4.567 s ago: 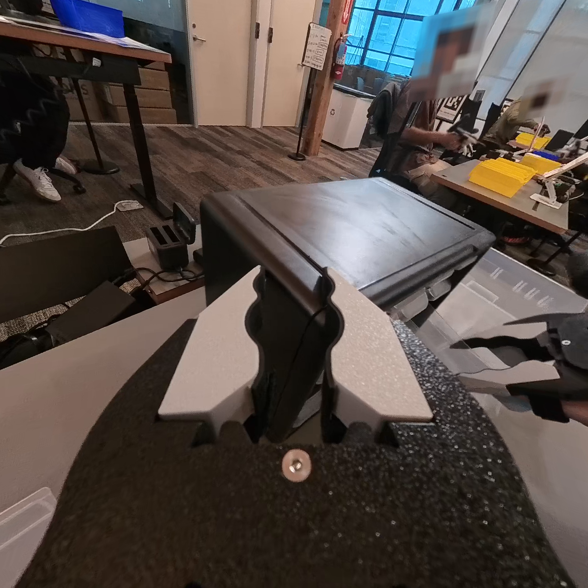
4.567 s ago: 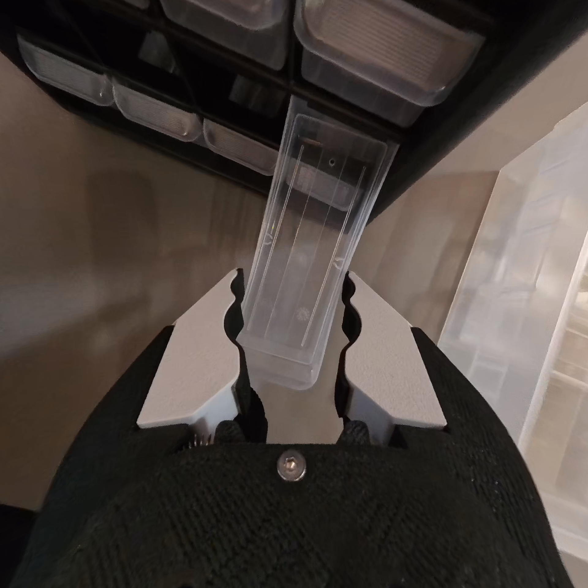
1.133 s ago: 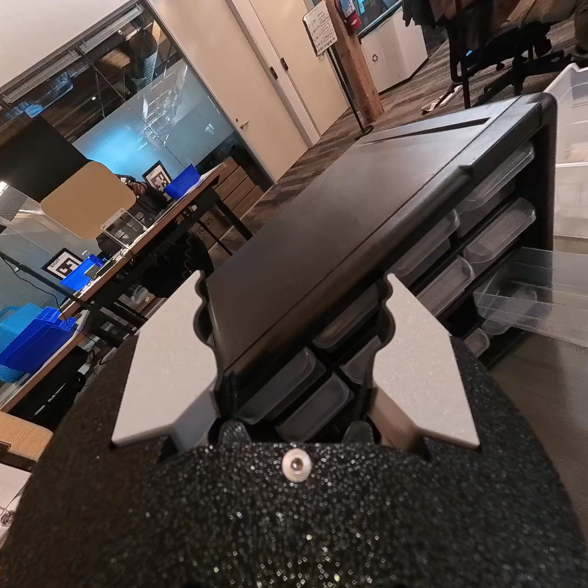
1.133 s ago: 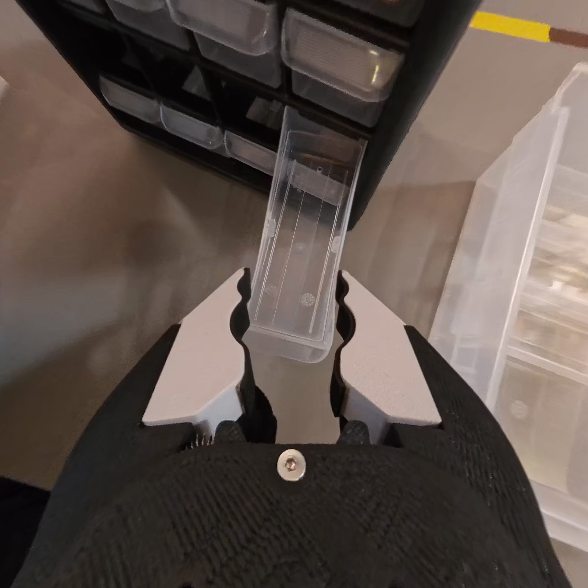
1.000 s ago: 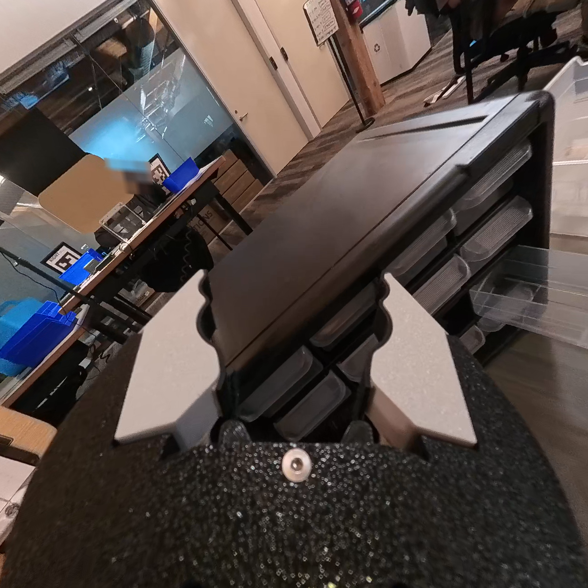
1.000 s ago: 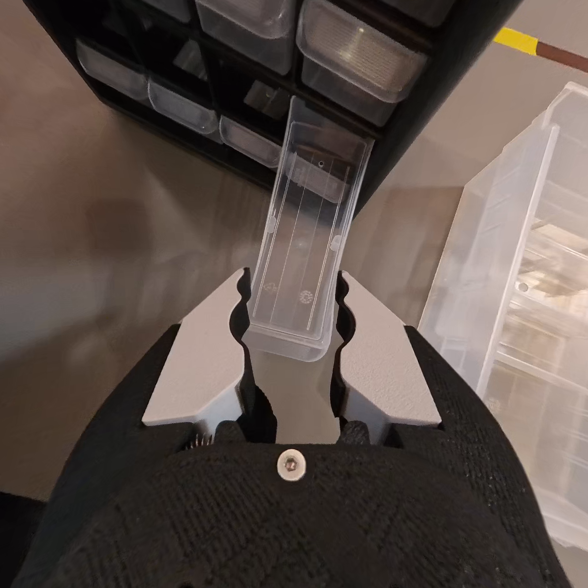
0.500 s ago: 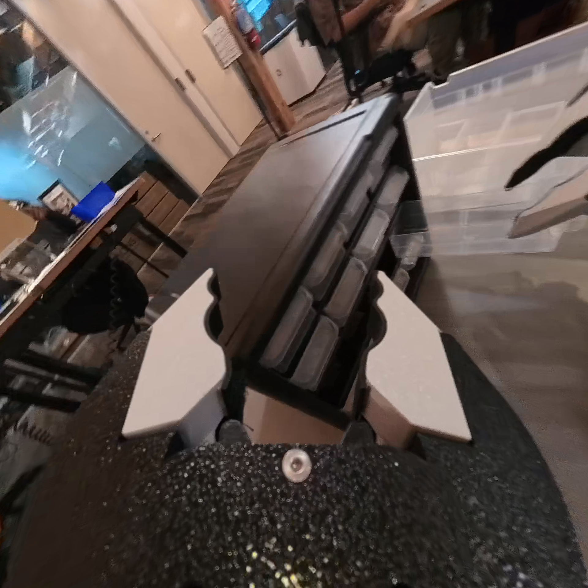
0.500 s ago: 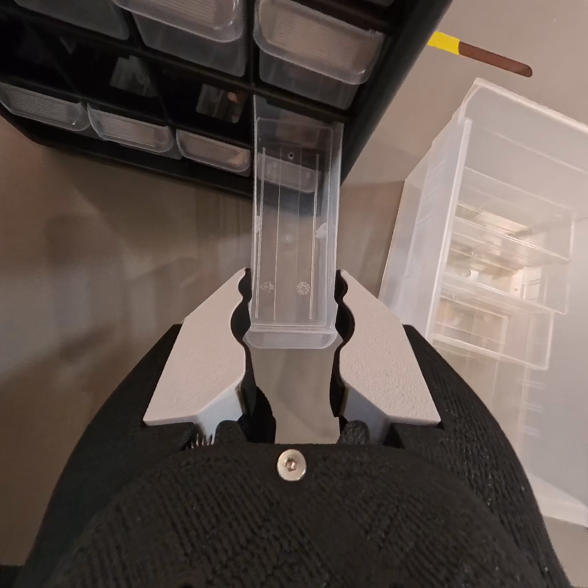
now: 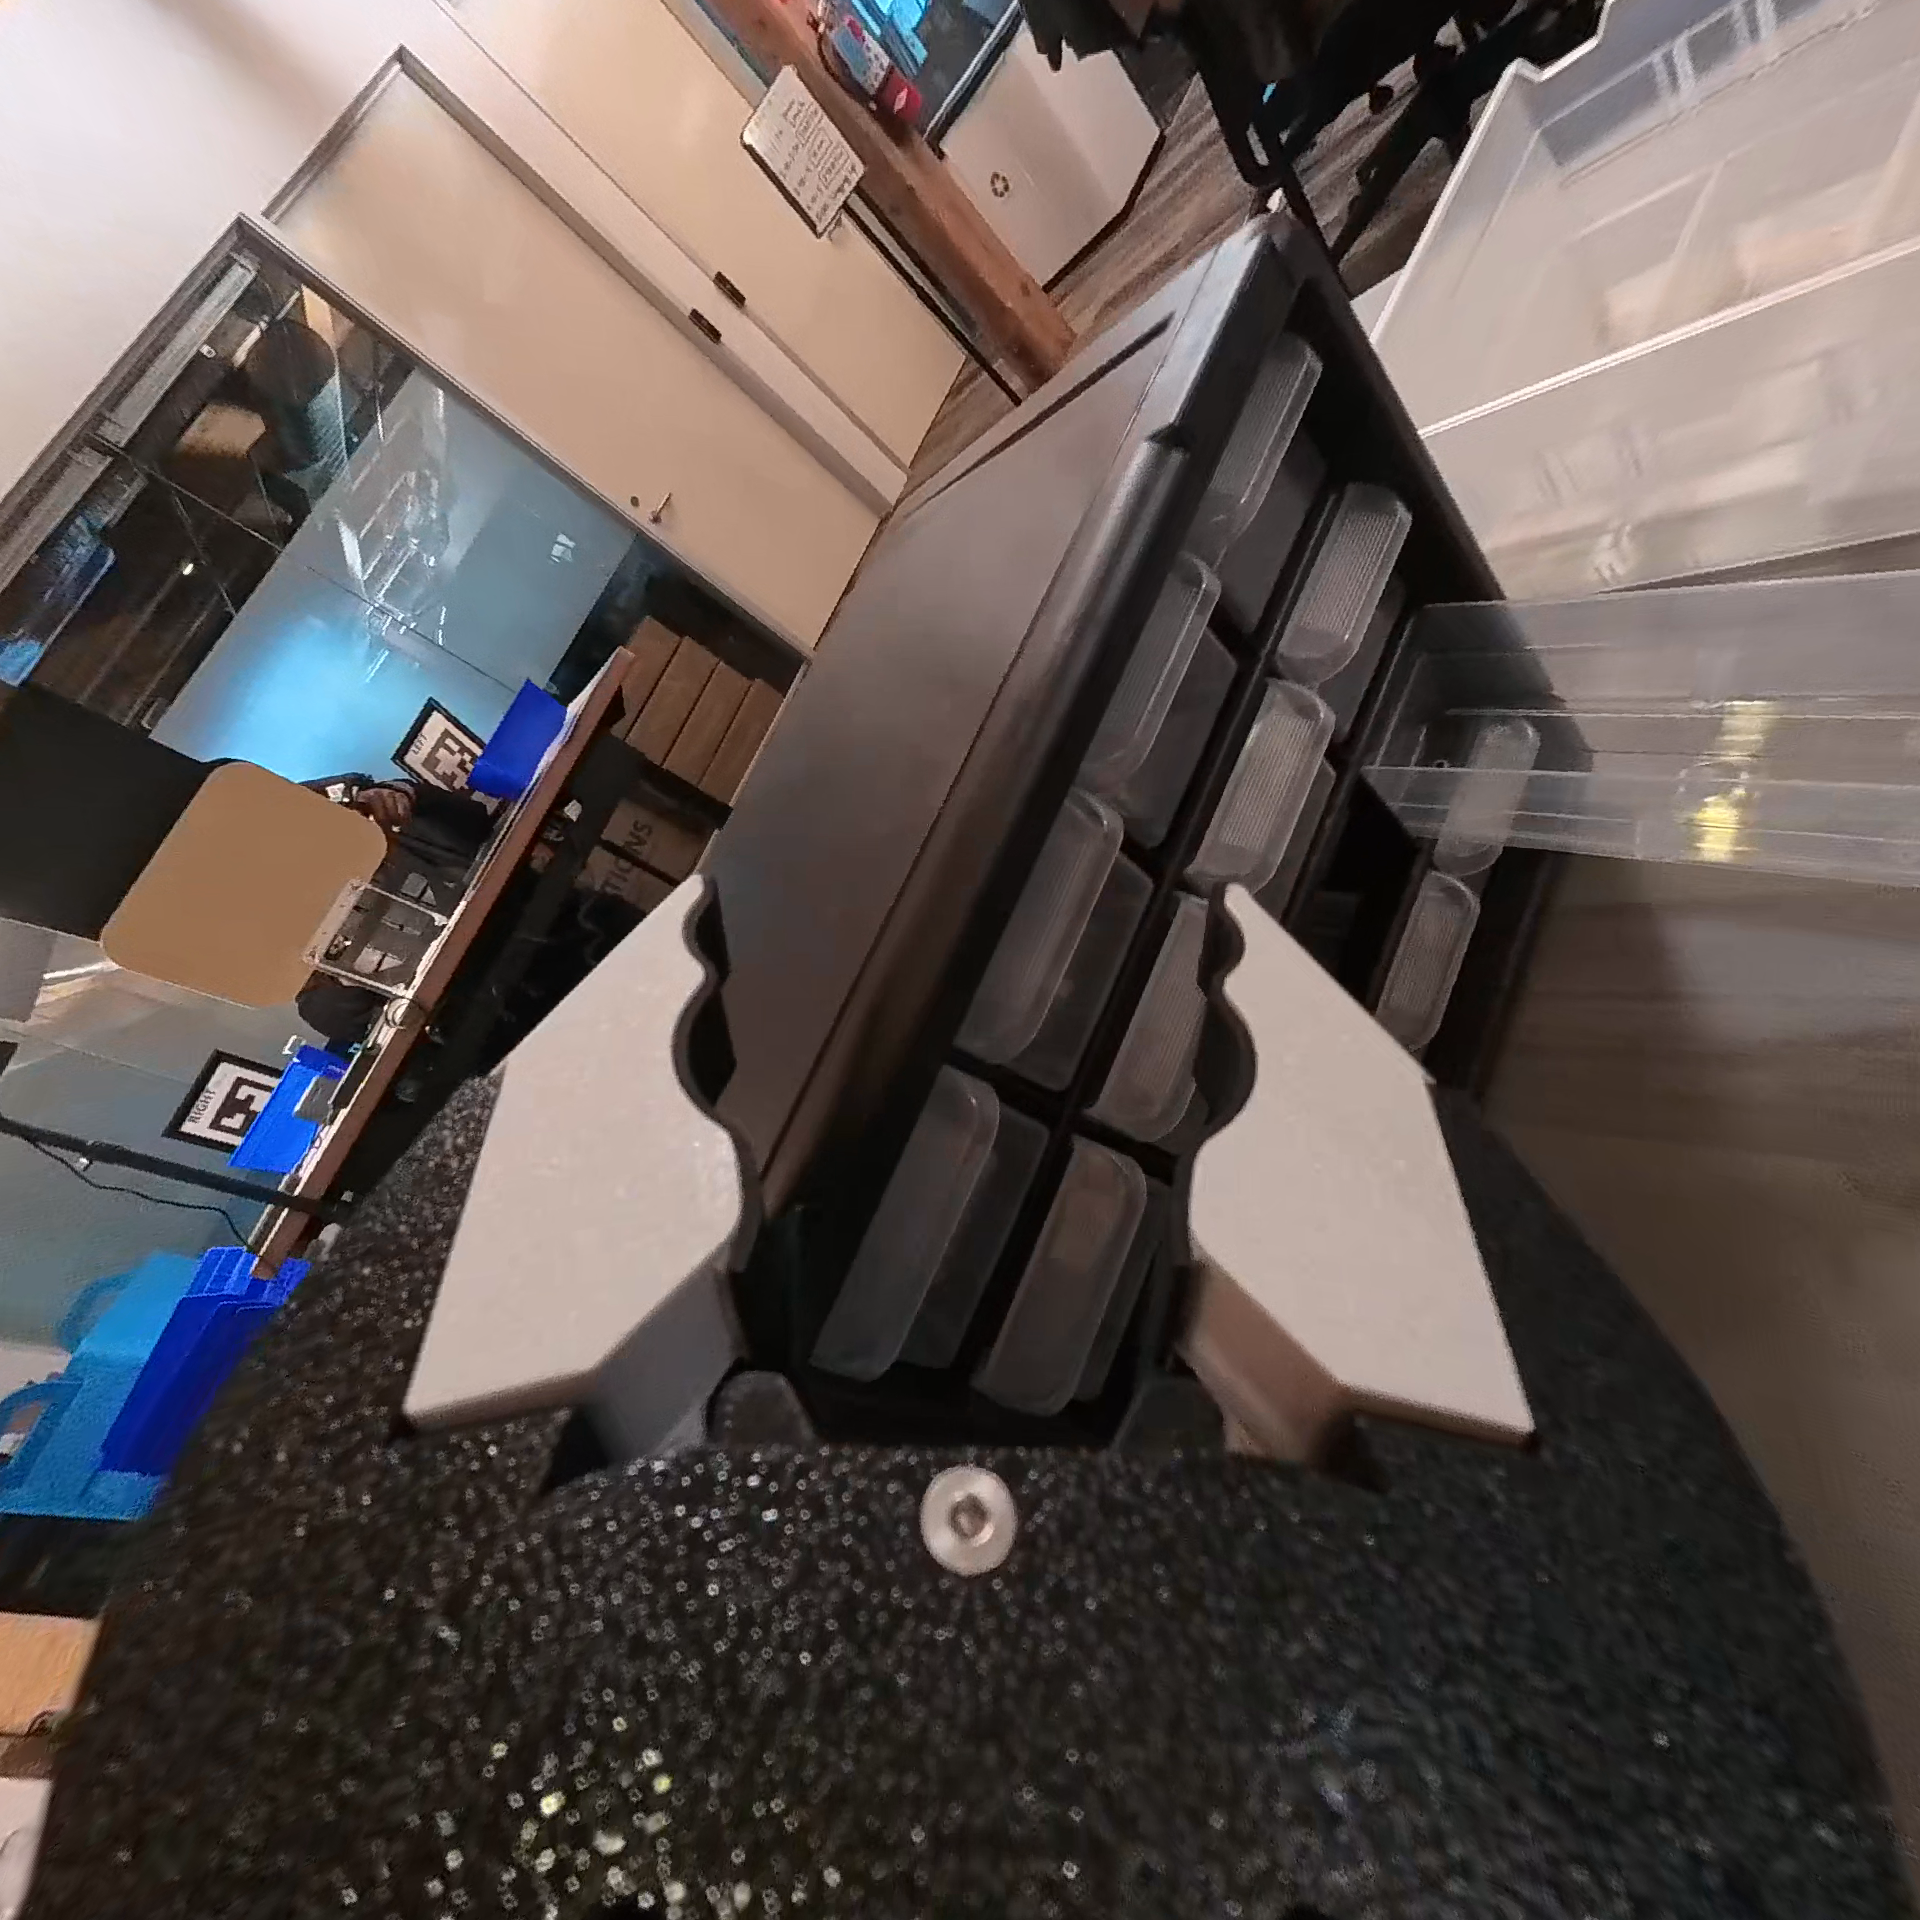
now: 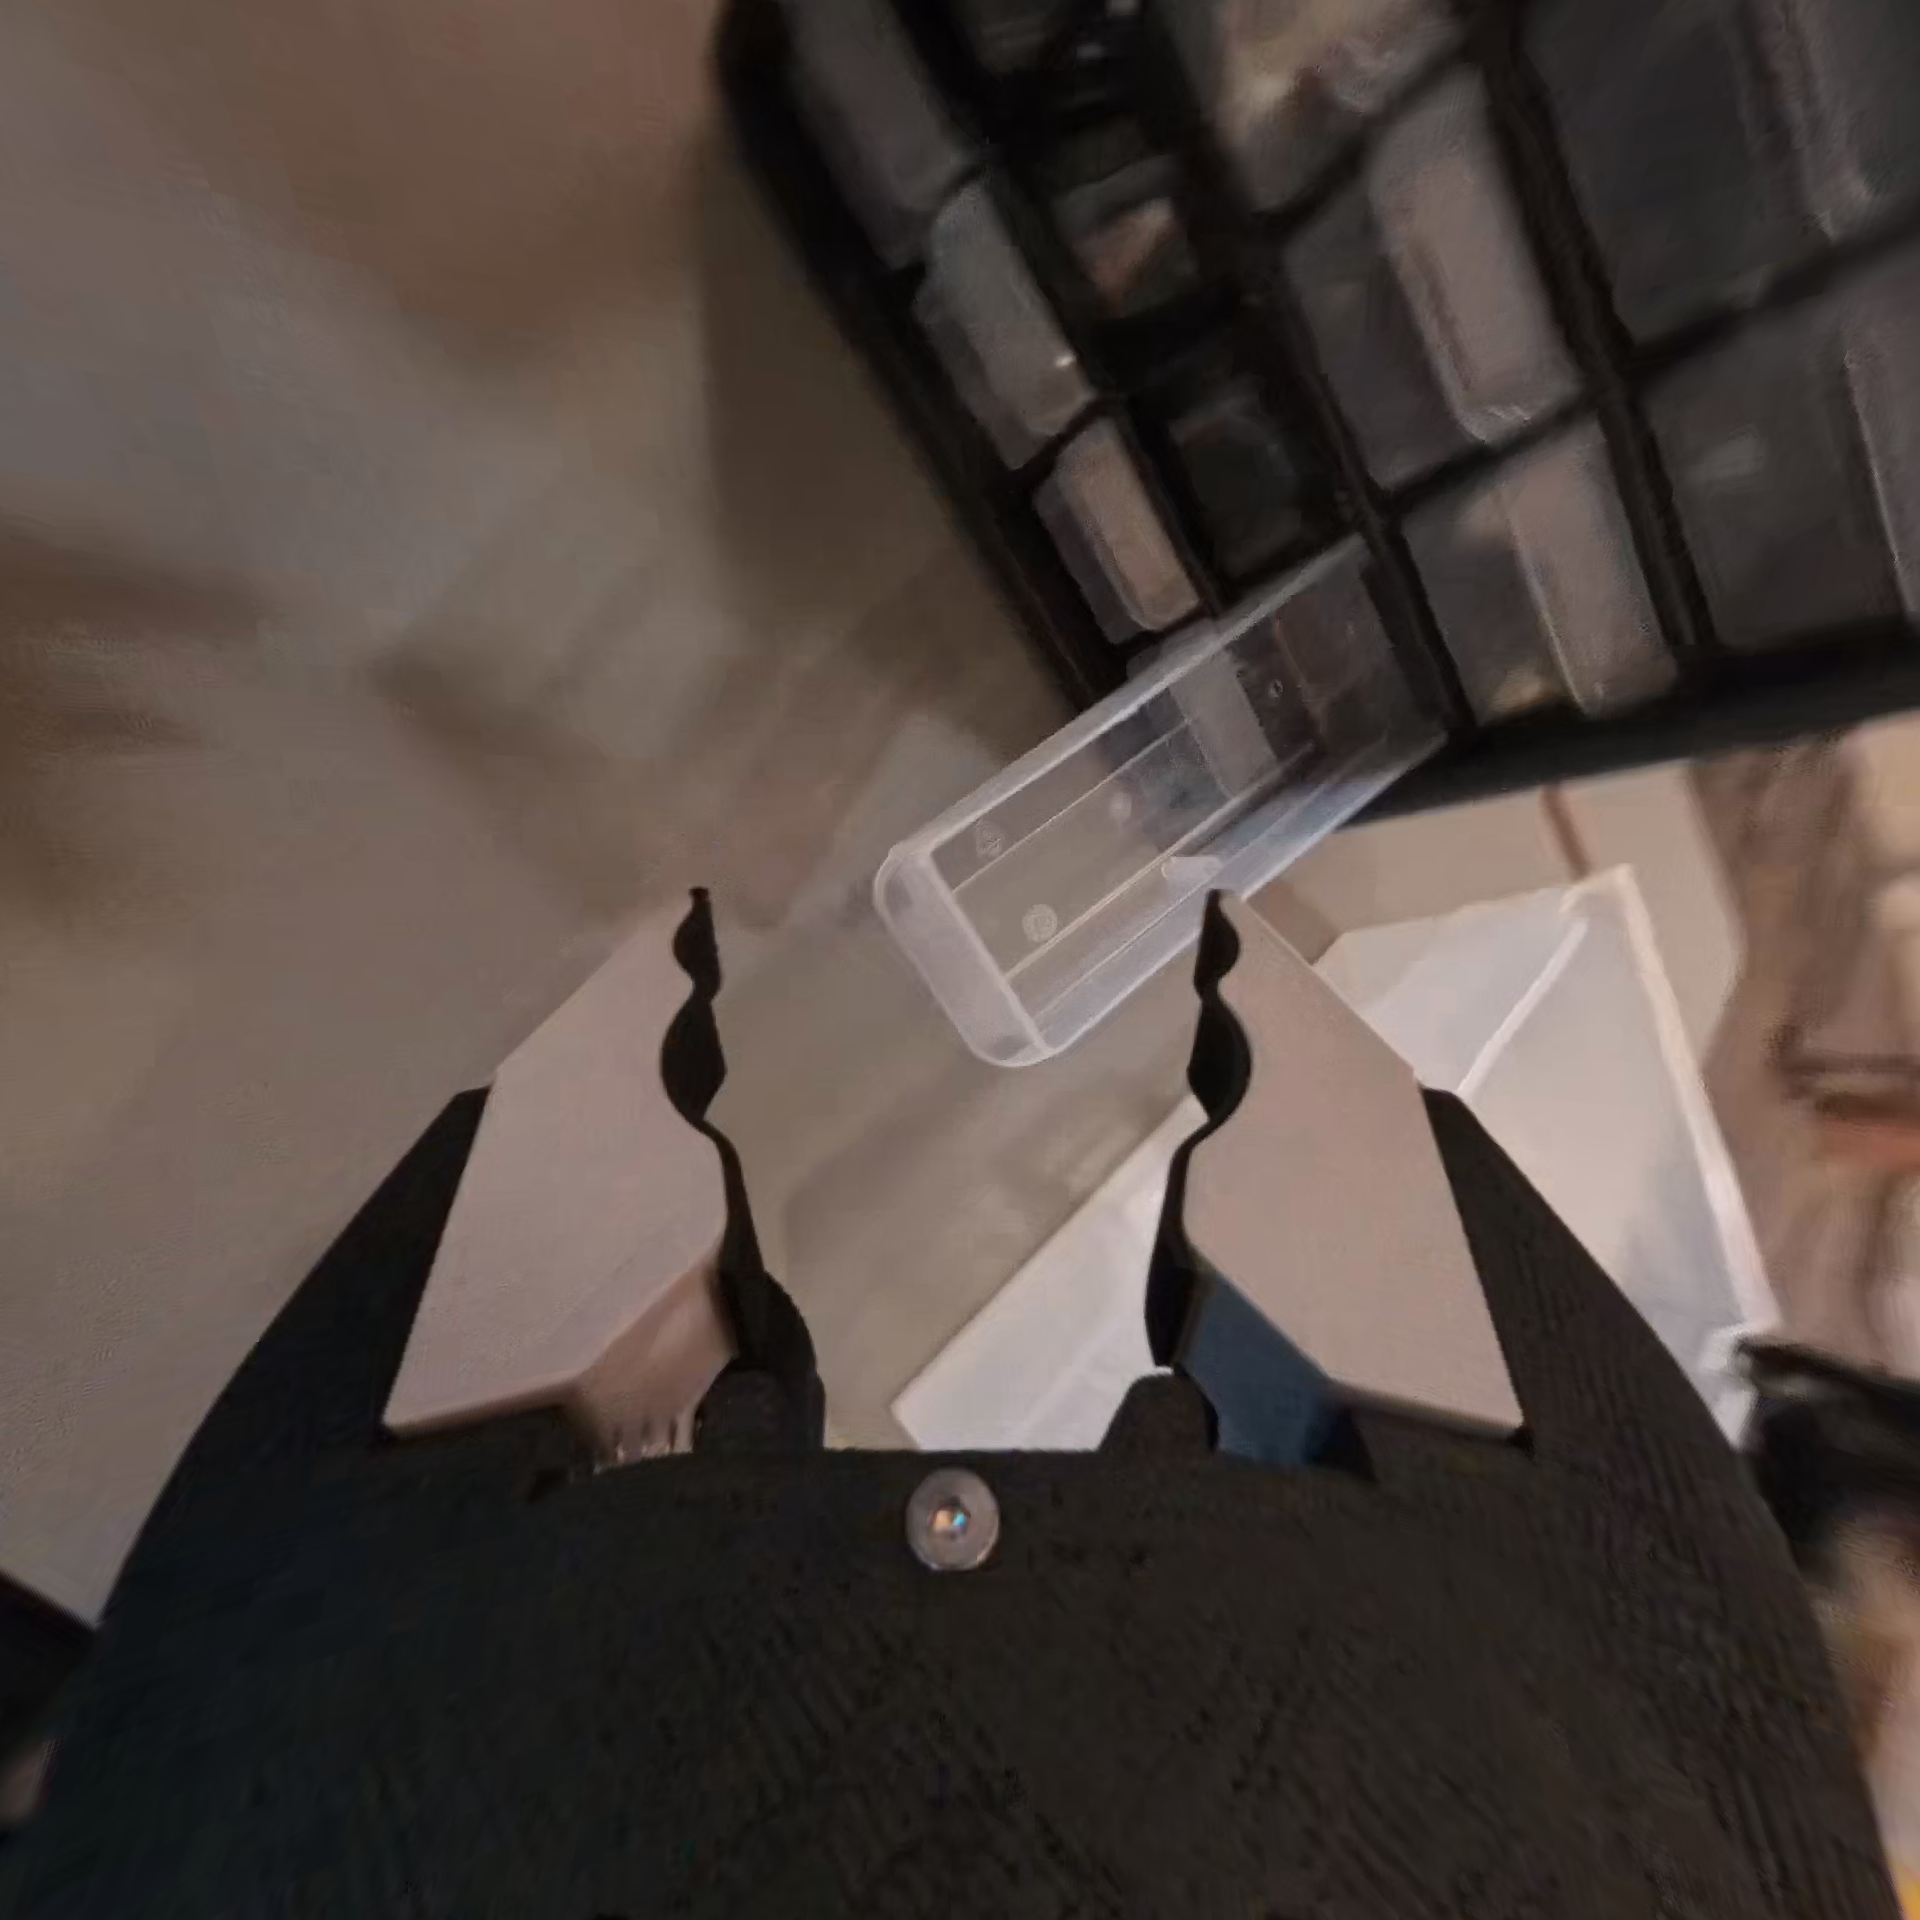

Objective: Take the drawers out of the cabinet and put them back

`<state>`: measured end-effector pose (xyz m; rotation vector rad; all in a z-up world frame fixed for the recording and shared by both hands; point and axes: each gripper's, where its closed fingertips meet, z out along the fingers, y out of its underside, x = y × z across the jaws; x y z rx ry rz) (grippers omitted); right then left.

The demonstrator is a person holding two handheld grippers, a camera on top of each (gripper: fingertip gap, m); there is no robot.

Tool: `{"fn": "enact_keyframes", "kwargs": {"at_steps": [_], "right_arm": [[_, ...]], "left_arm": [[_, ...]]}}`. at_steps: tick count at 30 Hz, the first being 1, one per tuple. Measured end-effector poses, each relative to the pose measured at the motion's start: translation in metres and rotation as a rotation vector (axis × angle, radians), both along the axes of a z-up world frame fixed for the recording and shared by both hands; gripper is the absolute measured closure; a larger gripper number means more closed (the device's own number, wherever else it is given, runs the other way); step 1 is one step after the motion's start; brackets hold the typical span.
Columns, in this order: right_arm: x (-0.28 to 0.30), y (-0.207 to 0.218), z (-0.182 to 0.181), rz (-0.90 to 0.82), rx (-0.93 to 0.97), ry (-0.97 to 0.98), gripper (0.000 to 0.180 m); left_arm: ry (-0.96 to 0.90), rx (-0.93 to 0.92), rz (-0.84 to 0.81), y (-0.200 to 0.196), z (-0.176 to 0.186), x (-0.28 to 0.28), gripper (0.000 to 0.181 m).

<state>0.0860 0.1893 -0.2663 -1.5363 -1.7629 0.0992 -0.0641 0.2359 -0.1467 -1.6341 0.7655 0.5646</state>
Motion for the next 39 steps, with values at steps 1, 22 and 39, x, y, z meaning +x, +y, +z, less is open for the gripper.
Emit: {"fn": "enact_keyframes", "kwargs": {"at_steps": [1, 22, 39], "right_arm": [[0.003, -0.002, -0.005, 0.059, 0.087, -0.053, 0.097], [0.002, 0.008, -0.026, 0.191, 0.635, -0.328, 0.159], [-0.001, -0.002, 0.042, 0.102, 0.448, -0.113, 0.163]], "left_arm": [[-0.005, 0.003, -0.003, 0.0, 0.001, 0.0, 0.091], [0.18, -0.02, 0.18, 0.014, -0.01, -0.014, 0.103], [0.14, -0.021, 0.208, 0.016, -0.009, -0.014, 0.098]]}}
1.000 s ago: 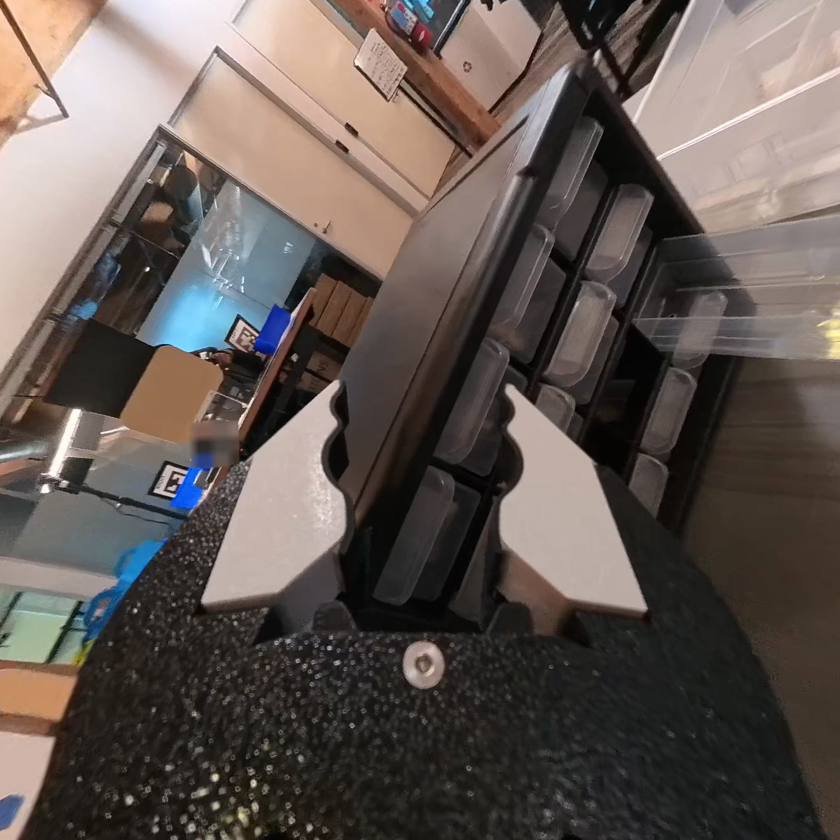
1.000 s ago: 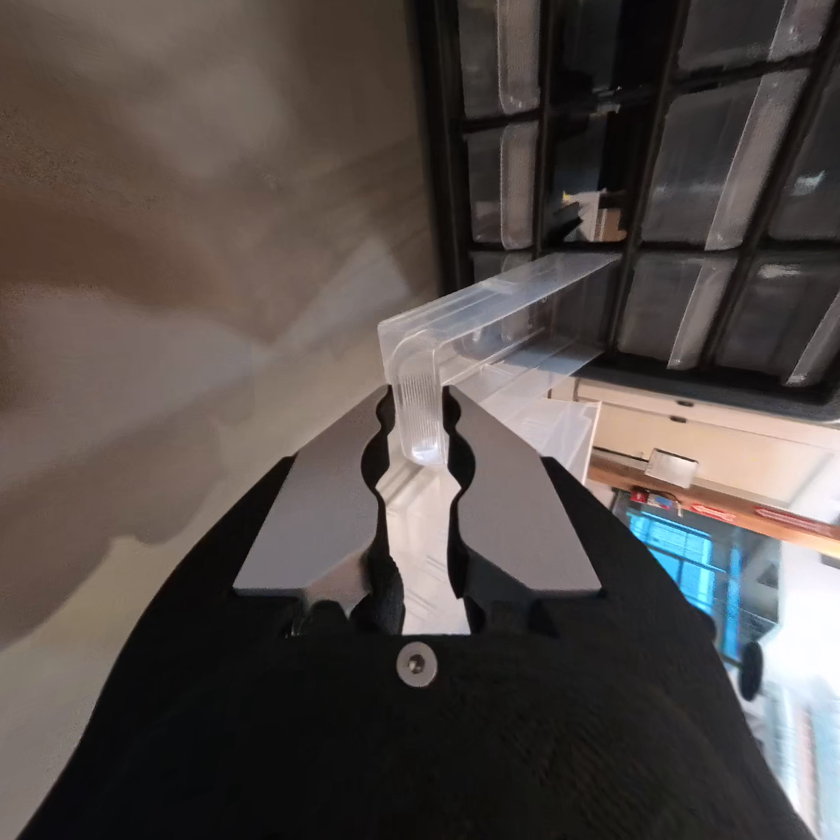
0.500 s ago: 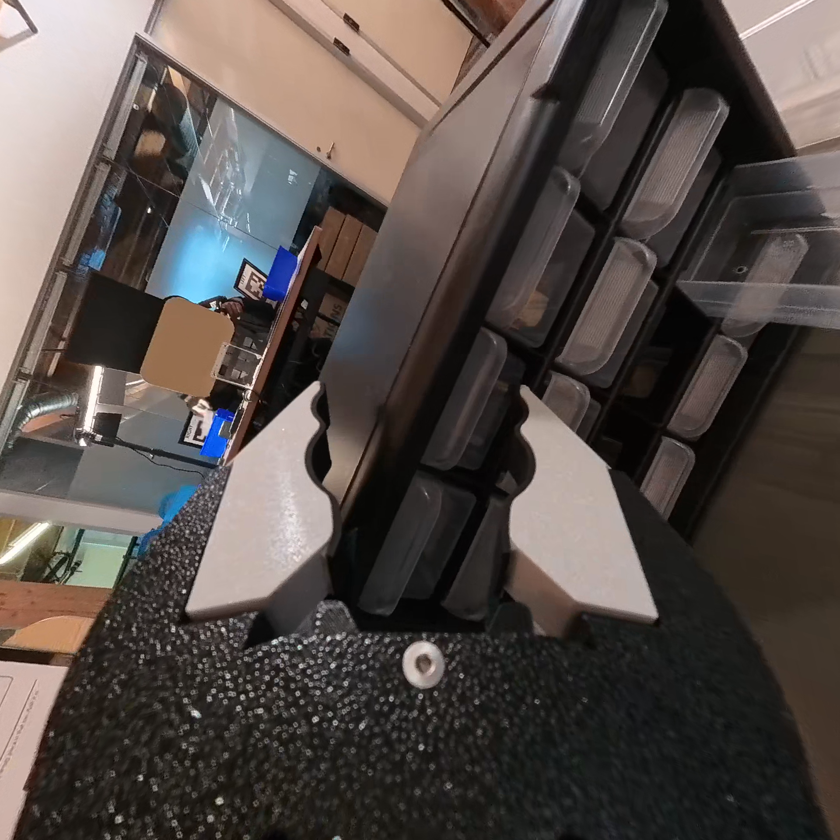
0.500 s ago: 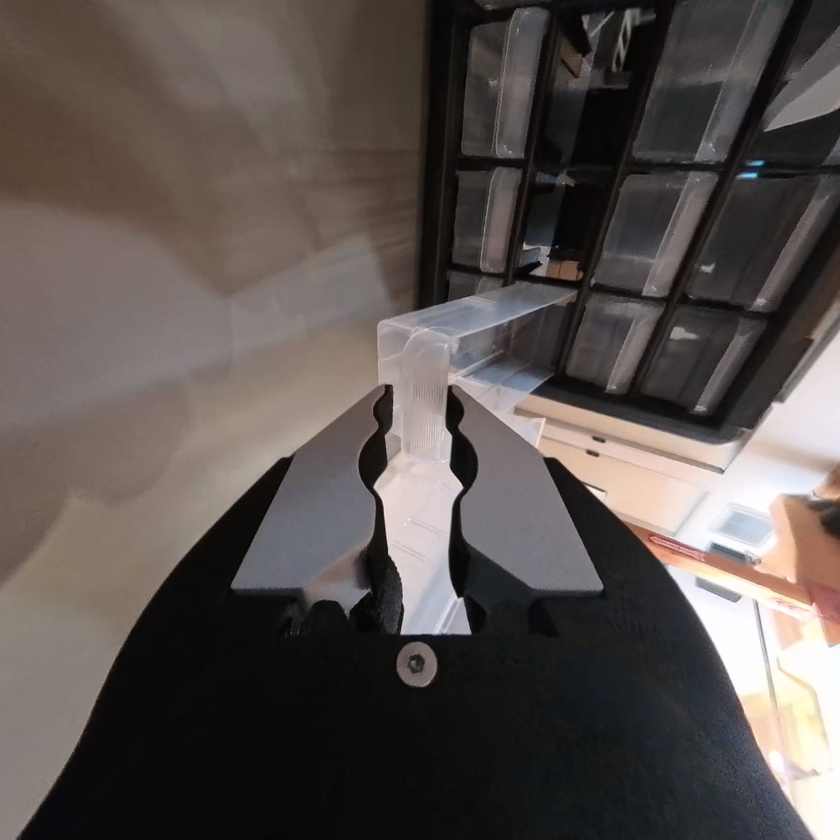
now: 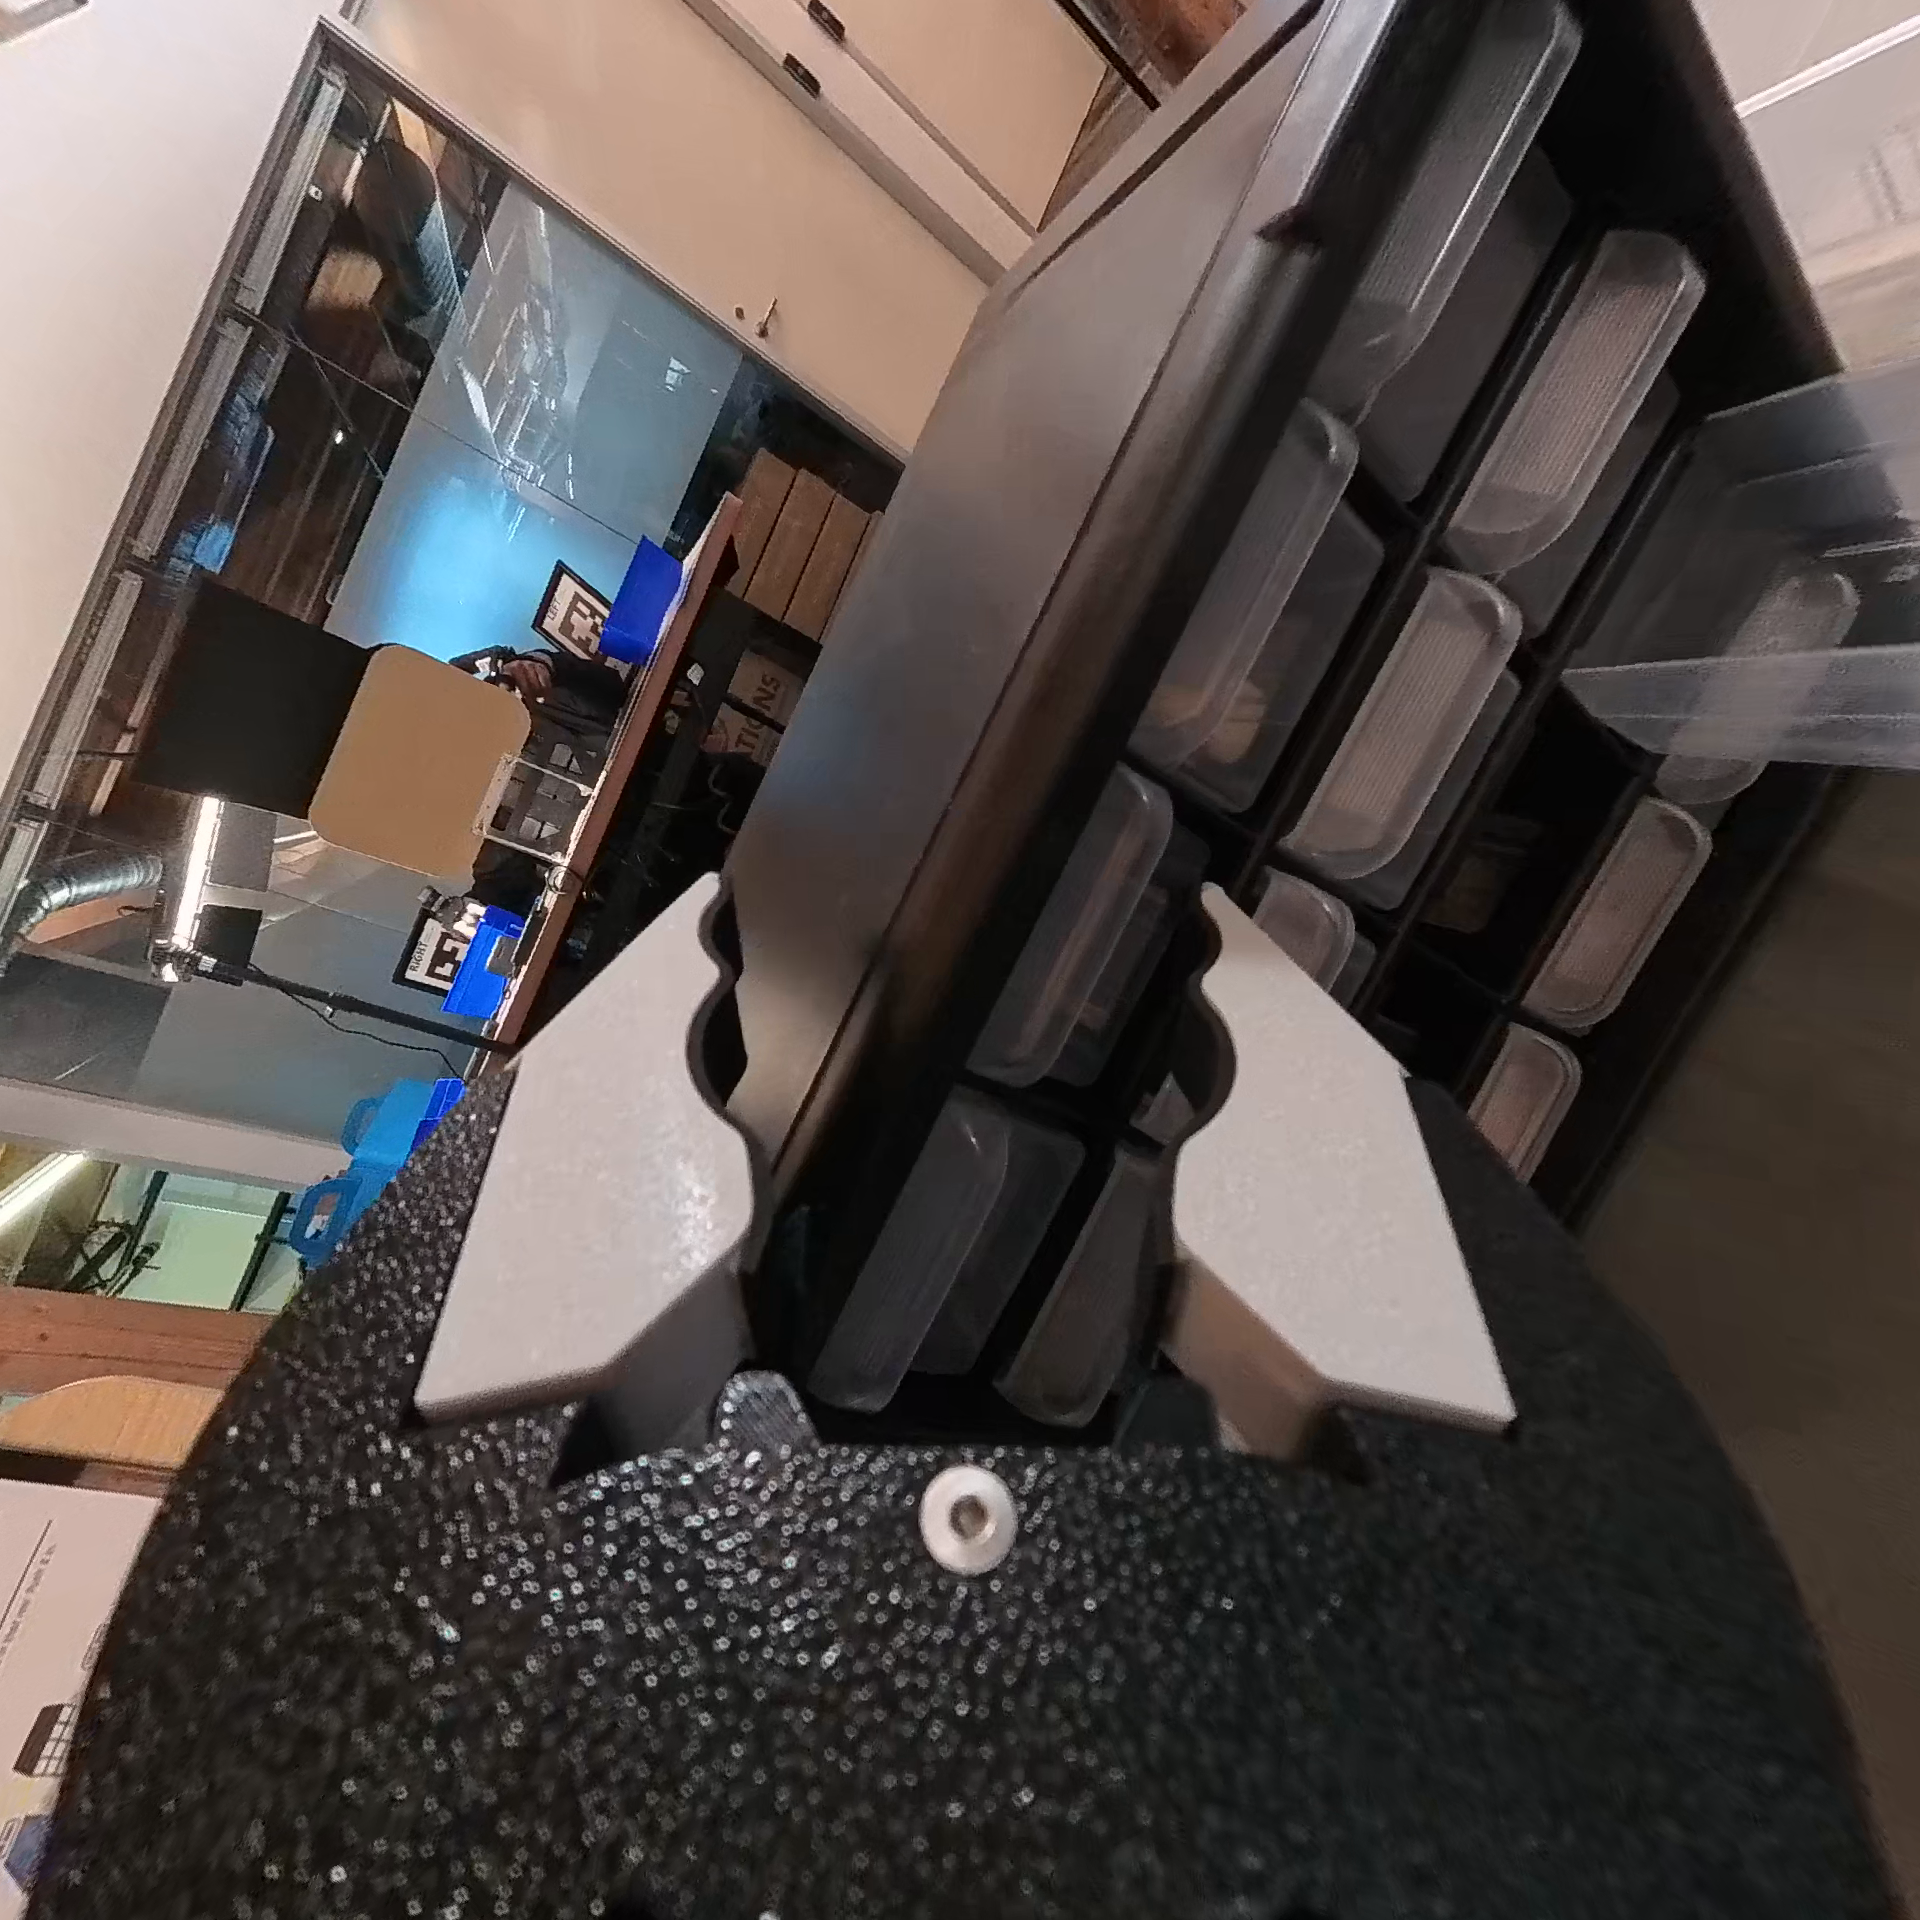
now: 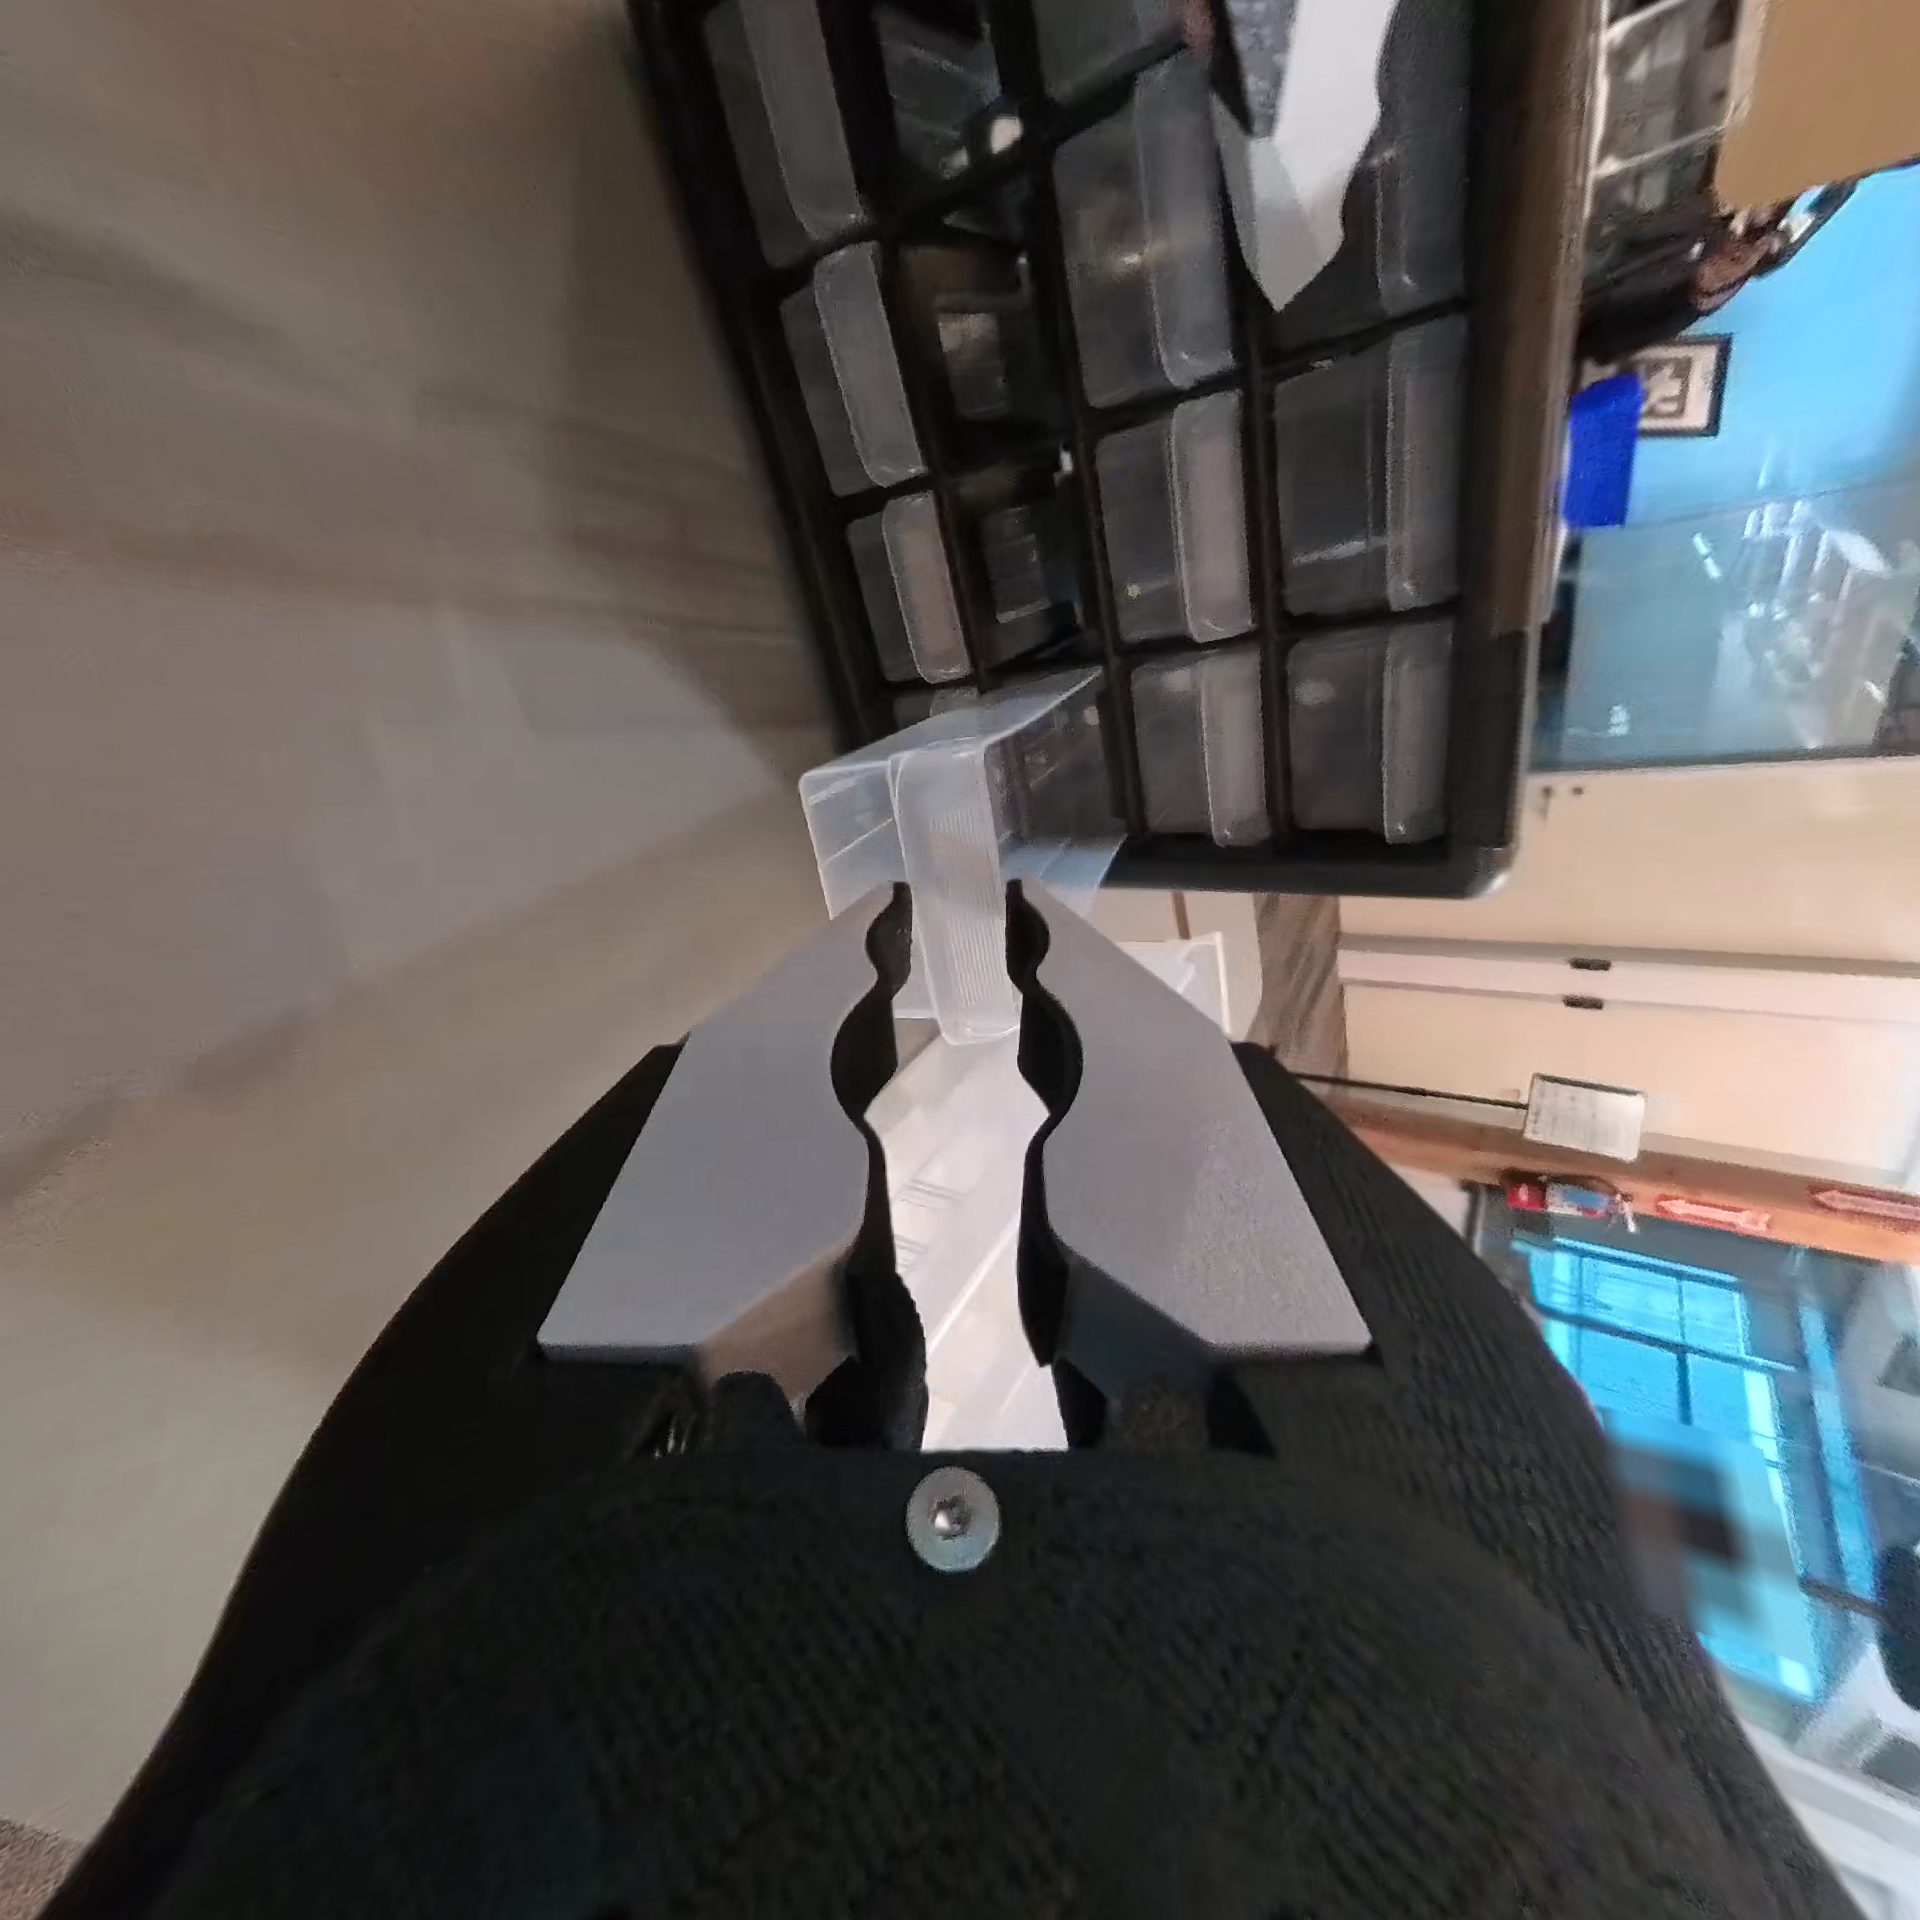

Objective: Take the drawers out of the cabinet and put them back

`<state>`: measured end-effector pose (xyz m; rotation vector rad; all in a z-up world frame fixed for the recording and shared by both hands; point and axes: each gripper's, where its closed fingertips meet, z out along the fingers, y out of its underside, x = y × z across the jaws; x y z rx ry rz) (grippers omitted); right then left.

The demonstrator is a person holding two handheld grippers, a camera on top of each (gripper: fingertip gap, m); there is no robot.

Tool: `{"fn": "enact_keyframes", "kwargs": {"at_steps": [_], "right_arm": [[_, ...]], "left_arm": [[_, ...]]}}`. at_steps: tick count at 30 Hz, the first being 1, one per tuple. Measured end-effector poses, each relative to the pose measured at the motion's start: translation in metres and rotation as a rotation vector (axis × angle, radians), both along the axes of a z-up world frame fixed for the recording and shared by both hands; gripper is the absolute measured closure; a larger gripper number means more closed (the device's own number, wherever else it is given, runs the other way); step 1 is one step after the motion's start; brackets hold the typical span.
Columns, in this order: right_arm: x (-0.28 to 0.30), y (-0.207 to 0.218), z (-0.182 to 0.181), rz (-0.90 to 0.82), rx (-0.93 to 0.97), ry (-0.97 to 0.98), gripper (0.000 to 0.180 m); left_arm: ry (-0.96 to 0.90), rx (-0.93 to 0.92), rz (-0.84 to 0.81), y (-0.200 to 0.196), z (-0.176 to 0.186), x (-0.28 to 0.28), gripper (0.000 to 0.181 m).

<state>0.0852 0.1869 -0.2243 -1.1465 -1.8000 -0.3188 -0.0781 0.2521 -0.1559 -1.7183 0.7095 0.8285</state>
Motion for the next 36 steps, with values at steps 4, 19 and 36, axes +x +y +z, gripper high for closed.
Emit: {"fn": "enact_keyframes", "kwargs": {"at_steps": [4, 19, 36], "right_arm": [[0.001, 0.001, 0.003, -0.003, 0.02, -0.033, 0.163], [0.012, -0.003, -0.023, 0.045, 0.222, -0.098, 0.165], [0.0, -0.036, -0.025, 0.063, 0.195, -0.014, 0.165]], "left_arm": [[0.002, 0.001, -0.002, 0.0, 0.0, 0.0, 0.098], [-0.004, 0.005, -0.012, -0.001, 0.001, 0.0, 0.097], [0.003, 0.012, -0.013, 0.0, 0.001, 0.0, 0.097]]}}
